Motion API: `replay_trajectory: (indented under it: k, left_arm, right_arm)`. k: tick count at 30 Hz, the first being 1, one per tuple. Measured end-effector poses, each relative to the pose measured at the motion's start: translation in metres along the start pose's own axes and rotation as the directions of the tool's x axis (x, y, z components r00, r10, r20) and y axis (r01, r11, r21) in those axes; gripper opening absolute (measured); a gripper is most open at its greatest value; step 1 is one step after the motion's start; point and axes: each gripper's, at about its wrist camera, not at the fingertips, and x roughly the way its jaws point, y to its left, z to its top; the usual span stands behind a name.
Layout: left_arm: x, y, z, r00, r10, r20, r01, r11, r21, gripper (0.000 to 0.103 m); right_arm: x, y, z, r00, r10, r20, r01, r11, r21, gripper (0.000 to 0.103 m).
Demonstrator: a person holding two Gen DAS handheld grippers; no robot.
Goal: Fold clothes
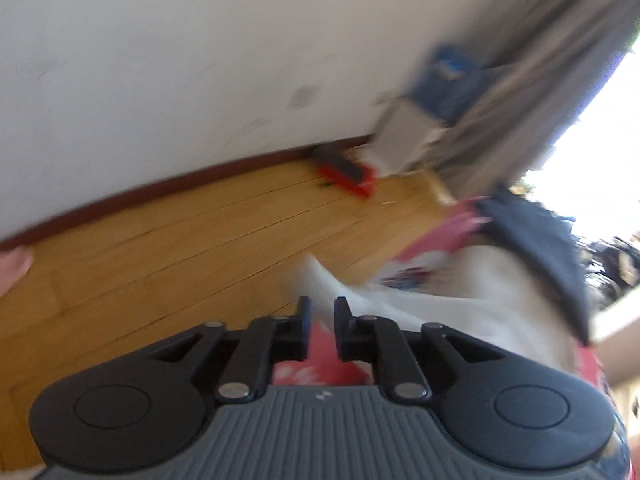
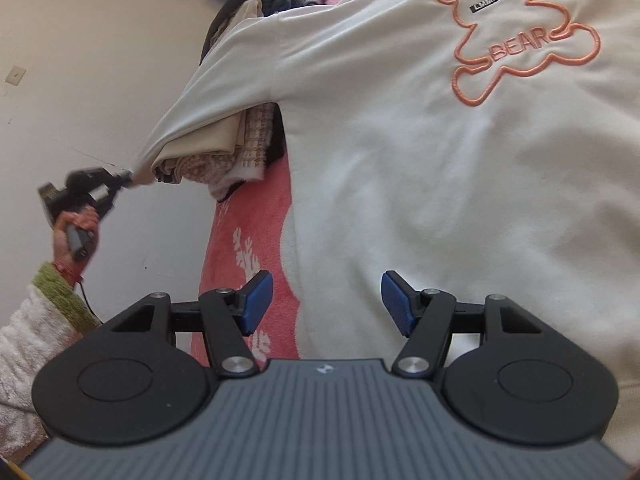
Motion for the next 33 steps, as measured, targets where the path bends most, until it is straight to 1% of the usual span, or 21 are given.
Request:
replay_trajectory:
  k: [2,4,6,9,10,12,13,15,17,19,21,22,24,25,26,27,28,29,30,31,33]
  left_arm:
    - [0.009,0.017,0.002,0.999,0.048,0.001,-0.048,0.998,-0.052,0.022]
    - [0.007,0.028,0.005,0.996,0.082,0.016,-0.08,0.991,-0.104,0.022]
    - [-0.001,0.031,0.004,0.996,0.079,0.031,-0.074,0.99,-0.123,0.022]
    - [-0.024,0.009,-0.006,0.998,0.03,0.049,-0.028,0.999,-0.04,0.025]
    - [-0.034,-0.007,-0.016,0.999,-0.006,0.053,0.005,1.0,0.019,0.026]
    - [-0.054,-0.04,-0.037,0.995,-0.079,0.054,0.071,0.988,0.135,0.032]
    - [-0.062,-0.059,-0.054,0.992,-0.124,0.035,0.116,0.975,0.188,0.033]
    - [-0.076,-0.097,-0.087,0.978,-0.21,-0.013,0.205,0.935,0.29,0.037]
    - [-0.081,-0.135,-0.126,0.955,-0.286,-0.079,0.295,0.88,0.372,0.038]
    - [-0.08,-0.167,-0.17,0.93,-0.339,-0.143,0.366,0.815,0.449,0.039]
    - [-0.077,-0.198,-0.218,0.905,-0.372,-0.206,0.423,0.737,0.528,0.039]
    - [-0.073,-0.212,-0.245,0.9,-0.375,-0.222,0.431,0.696,0.574,0.039]
    - [-0.064,-0.23,-0.298,0.896,-0.365,-0.251,0.439,0.648,0.623,0.039]
    - [-0.059,-0.235,-0.324,0.894,-0.354,-0.275,0.446,0.636,0.63,0.039]
    - [-0.051,-0.237,-0.346,0.893,-0.343,-0.291,0.449,0.631,0.633,0.039]
    - [-0.041,-0.239,-0.362,0.897,-0.329,-0.296,0.442,0.633,0.636,0.039]
    - [-0.035,-0.239,-0.381,0.904,-0.312,-0.293,0.428,0.641,0.637,0.038]
    - [-0.027,-0.235,-0.395,0.911,-0.298,-0.285,0.412,0.652,0.636,0.037]
    - [-0.018,-0.232,-0.404,0.921,-0.278,-0.273,0.39,0.665,0.637,0.037]
    - [-0.011,-0.23,-0.414,0.93,-0.26,-0.262,0.368,0.68,0.635,0.037]
    - [-0.004,-0.22,-0.413,0.928,-0.273,-0.253,0.372,0.697,0.613,0.036]
  right_arm:
    - [-0.001,-0.002,0.003,1.0,-0.006,0.004,0.006,1.0,-0.003,0.061]
    - [-0.004,-0.004,0.005,1.0,-0.011,0.012,0.011,1.0,-0.005,0.061]
    - [-0.011,-0.01,0.007,1.0,-0.008,0.025,0.009,1.0,-0.004,0.061]
    - [-0.018,-0.018,0.009,0.999,-0.01,0.052,0.01,1.0,0.001,0.061]
    - [-0.021,-0.022,0.01,0.998,-0.015,0.064,0.015,1.0,0.005,0.061]
    - [-0.029,-0.028,0.012,0.996,-0.023,0.091,0.023,1.0,0.007,0.061]
    - [-0.034,-0.032,0.013,0.994,-0.027,0.105,0.026,1.0,0.007,0.061]
    - [-0.048,-0.04,0.018,0.989,-0.049,0.141,0.049,0.999,-0.002,0.061]
    - [-0.063,-0.047,0.024,0.98,-0.076,0.186,0.081,0.996,-0.021,0.061]
    - [-0.075,-0.056,0.039,0.968,-0.106,0.227,0.121,0.991,-0.056,0.061]
    - [-0.086,-0.063,0.06,0.953,-0.145,0.268,0.177,0.979,-0.1,0.061]
    - [-0.089,-0.064,0.076,0.943,-0.163,0.291,0.208,0.969,-0.13,0.061]
    - [-0.085,-0.062,0.113,0.93,-0.161,0.33,0.236,0.95,-0.202,0.06]
    - [-0.079,-0.059,0.133,0.925,-0.161,0.344,0.252,0.937,-0.24,0.06]
    - [-0.068,-0.055,0.153,0.923,-0.161,0.348,0.267,0.922,-0.281,0.06]
    - [-0.055,-0.051,0.173,0.924,-0.164,0.346,0.281,0.904,-0.323,0.059]
    - [-0.04,-0.047,0.194,0.926,-0.165,0.34,0.289,0.889,-0.354,0.06]
    - [-0.023,-0.044,0.215,0.936,-0.155,0.317,0.273,0.886,-0.375,0.061]
    - [-0.004,-0.041,0.235,0.947,-0.142,0.289,0.253,0.884,-0.393,0.061]
    - [0.015,-0.037,0.254,0.952,-0.15,0.266,0.252,0.878,-0.406,0.06]
    - [0.054,-0.029,0.286,0.96,-0.176,0.216,0.256,0.866,-0.429,0.061]
